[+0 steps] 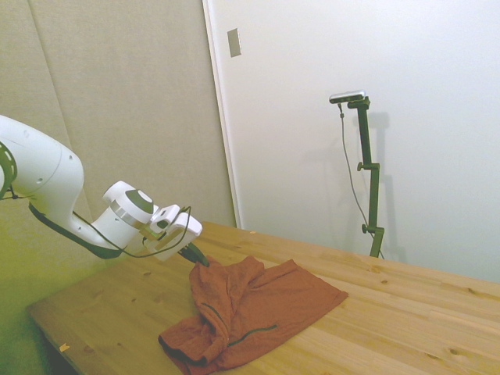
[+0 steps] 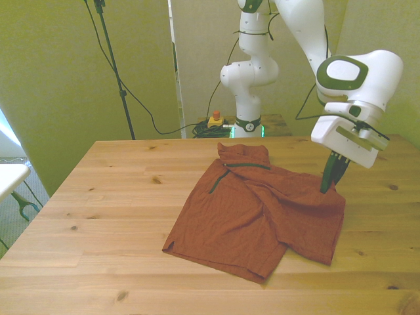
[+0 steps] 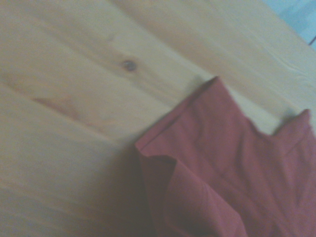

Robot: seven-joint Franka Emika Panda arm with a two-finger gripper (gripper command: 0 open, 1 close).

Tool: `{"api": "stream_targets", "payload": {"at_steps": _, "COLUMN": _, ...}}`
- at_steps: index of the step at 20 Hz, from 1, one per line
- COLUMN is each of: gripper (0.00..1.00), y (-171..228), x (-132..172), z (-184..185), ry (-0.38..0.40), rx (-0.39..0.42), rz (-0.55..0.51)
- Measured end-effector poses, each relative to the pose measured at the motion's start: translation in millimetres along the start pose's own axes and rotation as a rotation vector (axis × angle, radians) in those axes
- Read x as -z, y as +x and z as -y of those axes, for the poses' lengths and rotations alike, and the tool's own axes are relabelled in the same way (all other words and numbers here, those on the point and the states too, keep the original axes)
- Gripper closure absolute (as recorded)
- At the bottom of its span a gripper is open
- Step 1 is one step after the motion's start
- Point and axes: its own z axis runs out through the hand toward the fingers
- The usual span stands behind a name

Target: Fold the shorts

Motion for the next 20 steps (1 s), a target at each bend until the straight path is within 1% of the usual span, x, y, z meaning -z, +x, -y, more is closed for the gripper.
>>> {"api": "stream_targets", "payload": {"at_steps": 4, "gripper": 1.0, "y": 45.0, "x": 10.2, "z": -38.9, "ry": -0.009, "rx": -0.082, "rz": -0.021}}
{"api": "stream_targets", "payload": {"at_steps": 8, "gripper": 1.0, "y": 90.3, "x": 5.9, "z": -90.3, "ry": -0.013, "rx": -0.156, "rz": -0.016}}
{"api": "stream_targets", "payload": {"at_steps": 12, "gripper": 1.0, "y": 123.9, "x": -9.1, "z": -130.5, "ry": -0.024, "rx": -0.203, "rz": -0.012}}
{"api": "stream_targets", "payload": {"at_steps": 15, "gripper": 1.0, "y": 142.1, "x": -25.0, "z": -143.4, "ry": -0.031, "rx": -0.227, "rz": -0.001}}
{"api": "stream_targets", "payload": {"at_steps": 20, "gripper": 1.0, "y": 172.0, "x": -62.7, "z": -158.3, "ry": -0.051, "rx": -0.26, "rz": 0.027}}
